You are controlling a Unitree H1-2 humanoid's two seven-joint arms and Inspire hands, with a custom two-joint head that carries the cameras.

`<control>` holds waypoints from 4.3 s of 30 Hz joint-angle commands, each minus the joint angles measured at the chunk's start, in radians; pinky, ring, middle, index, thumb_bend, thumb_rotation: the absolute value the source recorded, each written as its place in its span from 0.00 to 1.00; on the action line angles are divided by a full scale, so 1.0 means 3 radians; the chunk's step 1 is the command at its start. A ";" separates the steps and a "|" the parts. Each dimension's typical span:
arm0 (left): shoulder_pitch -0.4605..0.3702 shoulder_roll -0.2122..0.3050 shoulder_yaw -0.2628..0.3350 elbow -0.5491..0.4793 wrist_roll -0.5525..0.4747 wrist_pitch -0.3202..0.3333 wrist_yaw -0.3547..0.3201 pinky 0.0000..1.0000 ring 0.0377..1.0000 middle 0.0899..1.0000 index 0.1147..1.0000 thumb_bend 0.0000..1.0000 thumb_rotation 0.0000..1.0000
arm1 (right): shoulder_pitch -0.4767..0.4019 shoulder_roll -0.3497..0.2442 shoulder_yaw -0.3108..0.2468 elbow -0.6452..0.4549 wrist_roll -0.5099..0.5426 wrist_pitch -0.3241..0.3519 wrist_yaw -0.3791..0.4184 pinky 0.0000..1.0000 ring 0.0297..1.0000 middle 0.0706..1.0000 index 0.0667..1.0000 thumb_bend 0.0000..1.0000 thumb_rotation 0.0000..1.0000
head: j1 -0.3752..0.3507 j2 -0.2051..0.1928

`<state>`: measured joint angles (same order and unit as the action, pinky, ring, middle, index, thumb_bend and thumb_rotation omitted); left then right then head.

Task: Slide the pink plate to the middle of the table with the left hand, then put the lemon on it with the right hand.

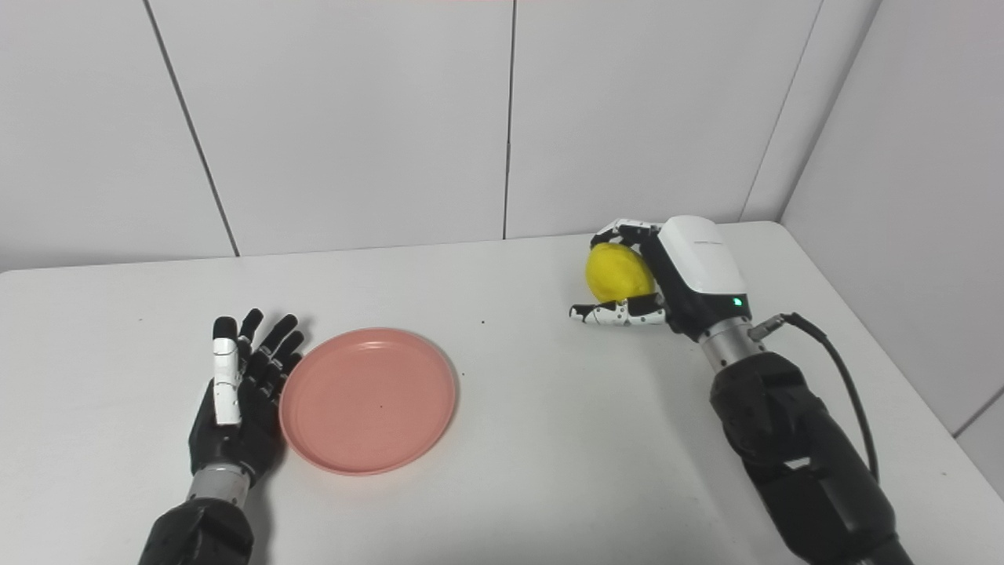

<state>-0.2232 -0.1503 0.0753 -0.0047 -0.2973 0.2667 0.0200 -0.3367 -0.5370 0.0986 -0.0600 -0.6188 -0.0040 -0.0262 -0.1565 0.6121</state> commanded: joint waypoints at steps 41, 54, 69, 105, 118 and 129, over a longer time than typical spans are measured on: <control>0.0027 -0.0236 -0.0180 0.0068 0.0175 -0.0219 0.0214 0.93 0.87 0.78 0.91 0.78 0.78 | -0.0656 0.0693 0.0616 -0.0256 -0.0169 -0.0317 0.0508 0.22 0.25 0.30 0.41 0.57 0.35 | 0.0449 -0.0052; 0.0000 -0.0224 -0.0187 0.0132 0.0217 -0.0274 0.0244 0.91 0.86 0.78 0.91 0.80 0.78 | -0.0704 0.0910 0.0784 -0.0177 -0.0223 -0.0312 0.0653 0.24 0.28 0.33 0.46 0.56 0.38 | 0.0473 -0.0044; -0.0023 -0.0198 -0.0193 0.0123 0.0197 -0.0259 0.0232 0.91 0.86 0.79 0.92 0.82 0.79 | -0.0671 0.0957 0.1102 0.0158 -0.0387 -0.0382 0.0762 0.24 0.28 0.33 0.43 0.54 0.34 | 0.0460 -0.0033; -0.0003 -0.0220 -0.0187 0.0110 0.0154 -0.0247 0.0246 0.89 0.85 0.79 0.91 0.80 0.78 | -0.0814 0.0904 0.1324 0.0689 -0.0773 -0.0645 0.0652 0.27 0.32 0.38 0.46 0.59 0.52 | 0.0428 -0.0013; -0.0002 -0.0211 -0.0186 0.0119 0.0174 -0.0244 0.0263 0.91 0.87 0.79 0.90 0.81 0.79 | -0.0782 0.0925 0.1278 0.0597 -0.0936 -0.0530 0.0616 0.29 0.36 0.49 0.62 0.88 0.60 | 0.0427 -0.0018; -0.0003 -0.0210 -0.0192 0.0116 0.0219 -0.0252 0.0276 0.96 0.87 0.77 0.90 0.80 0.80 | -0.0762 0.0956 0.1182 0.0406 -0.0892 -0.0539 0.0647 0.34 0.43 0.56 0.64 0.89 0.71 | 0.0431 -0.0018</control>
<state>-0.2177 -0.1710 0.0179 0.0297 -0.2327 0.1836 0.0911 -0.5330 -0.2538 0.4740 0.1071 -0.9049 -0.1594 0.1863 -0.0276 0.6075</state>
